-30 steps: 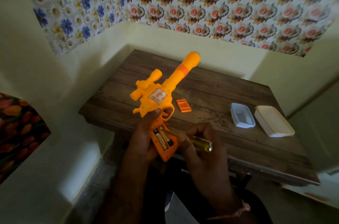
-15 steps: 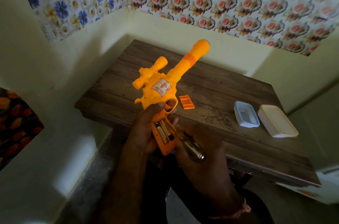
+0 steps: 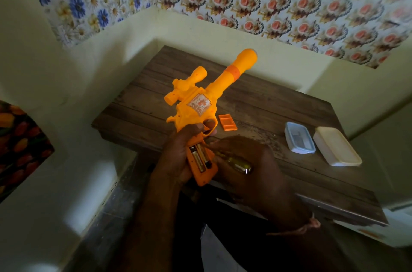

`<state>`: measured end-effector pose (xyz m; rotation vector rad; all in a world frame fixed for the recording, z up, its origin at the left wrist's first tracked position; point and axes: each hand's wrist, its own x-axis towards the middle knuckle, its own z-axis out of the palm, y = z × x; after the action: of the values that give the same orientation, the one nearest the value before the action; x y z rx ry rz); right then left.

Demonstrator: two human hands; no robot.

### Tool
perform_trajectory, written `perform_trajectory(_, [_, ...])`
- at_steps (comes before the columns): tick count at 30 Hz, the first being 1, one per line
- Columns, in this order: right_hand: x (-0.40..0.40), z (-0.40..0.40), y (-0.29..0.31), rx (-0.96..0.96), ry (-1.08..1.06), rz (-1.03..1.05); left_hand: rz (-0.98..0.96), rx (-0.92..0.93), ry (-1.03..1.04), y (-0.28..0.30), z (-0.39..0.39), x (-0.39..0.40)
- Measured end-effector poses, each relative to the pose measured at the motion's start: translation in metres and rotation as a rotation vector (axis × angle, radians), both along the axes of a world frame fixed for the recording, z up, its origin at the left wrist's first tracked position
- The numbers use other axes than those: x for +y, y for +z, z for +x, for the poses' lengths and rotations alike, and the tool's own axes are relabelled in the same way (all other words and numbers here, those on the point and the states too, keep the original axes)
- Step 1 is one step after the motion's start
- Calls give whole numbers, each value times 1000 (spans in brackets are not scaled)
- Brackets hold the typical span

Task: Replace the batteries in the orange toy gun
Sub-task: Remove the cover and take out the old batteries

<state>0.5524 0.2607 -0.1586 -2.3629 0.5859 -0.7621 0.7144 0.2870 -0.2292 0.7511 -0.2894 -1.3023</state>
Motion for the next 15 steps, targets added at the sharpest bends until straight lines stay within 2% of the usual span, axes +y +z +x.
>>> perform_trajectory(4, [-15, 5, 13, 100, -5, 110, -5, 11, -29, 4, -7, 1])
perform_trajectory(10, [-28, 20, 21, 45, -14, 340, 10, 21, -19, 3, -12, -1])
perform_trajectory(15, [-29, 32, 18, 30, -71, 363, -46, 24, -25, 6, -15, -1])
